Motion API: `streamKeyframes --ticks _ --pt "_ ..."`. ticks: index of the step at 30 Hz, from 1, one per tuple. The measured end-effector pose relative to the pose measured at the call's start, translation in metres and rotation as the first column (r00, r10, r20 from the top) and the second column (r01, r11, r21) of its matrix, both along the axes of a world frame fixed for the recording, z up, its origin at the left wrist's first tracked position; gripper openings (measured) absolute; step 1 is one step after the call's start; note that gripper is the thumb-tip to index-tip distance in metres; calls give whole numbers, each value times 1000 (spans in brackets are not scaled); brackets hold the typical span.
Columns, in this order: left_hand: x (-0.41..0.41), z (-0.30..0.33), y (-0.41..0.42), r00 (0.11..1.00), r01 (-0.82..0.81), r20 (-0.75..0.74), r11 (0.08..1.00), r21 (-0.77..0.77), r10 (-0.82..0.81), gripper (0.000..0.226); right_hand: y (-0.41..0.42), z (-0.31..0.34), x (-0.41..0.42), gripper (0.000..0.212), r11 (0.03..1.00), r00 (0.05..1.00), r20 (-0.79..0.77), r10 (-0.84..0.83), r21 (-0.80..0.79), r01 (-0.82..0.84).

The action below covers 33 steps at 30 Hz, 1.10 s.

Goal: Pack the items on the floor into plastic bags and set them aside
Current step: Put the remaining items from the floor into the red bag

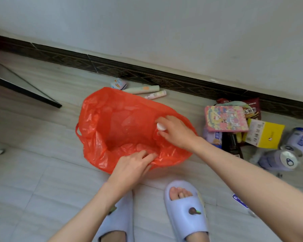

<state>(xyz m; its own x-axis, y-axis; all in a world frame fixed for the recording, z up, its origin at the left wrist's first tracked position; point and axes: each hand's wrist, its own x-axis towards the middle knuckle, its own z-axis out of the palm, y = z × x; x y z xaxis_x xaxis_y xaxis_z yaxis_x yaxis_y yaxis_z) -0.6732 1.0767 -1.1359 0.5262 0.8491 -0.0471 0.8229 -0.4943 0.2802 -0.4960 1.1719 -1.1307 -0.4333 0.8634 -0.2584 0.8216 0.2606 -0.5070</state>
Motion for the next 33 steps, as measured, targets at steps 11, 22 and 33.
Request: streamKeyframes --ticks 11,22,33 --pt "-47 11 21 951 -307 130 915 263 282 36 -14 -32 -33 50 998 999 -35 12 -60 -14" --pt "-92 0 37 769 -622 -62 768 154 636 86 -25 -39 -48 41 1000 988 -149 -26 -10 24" --pt "-107 3 36 778 -609 -107 785 111 619 71 -18 -30 -42 31 968 1000 15 -18 250 14"
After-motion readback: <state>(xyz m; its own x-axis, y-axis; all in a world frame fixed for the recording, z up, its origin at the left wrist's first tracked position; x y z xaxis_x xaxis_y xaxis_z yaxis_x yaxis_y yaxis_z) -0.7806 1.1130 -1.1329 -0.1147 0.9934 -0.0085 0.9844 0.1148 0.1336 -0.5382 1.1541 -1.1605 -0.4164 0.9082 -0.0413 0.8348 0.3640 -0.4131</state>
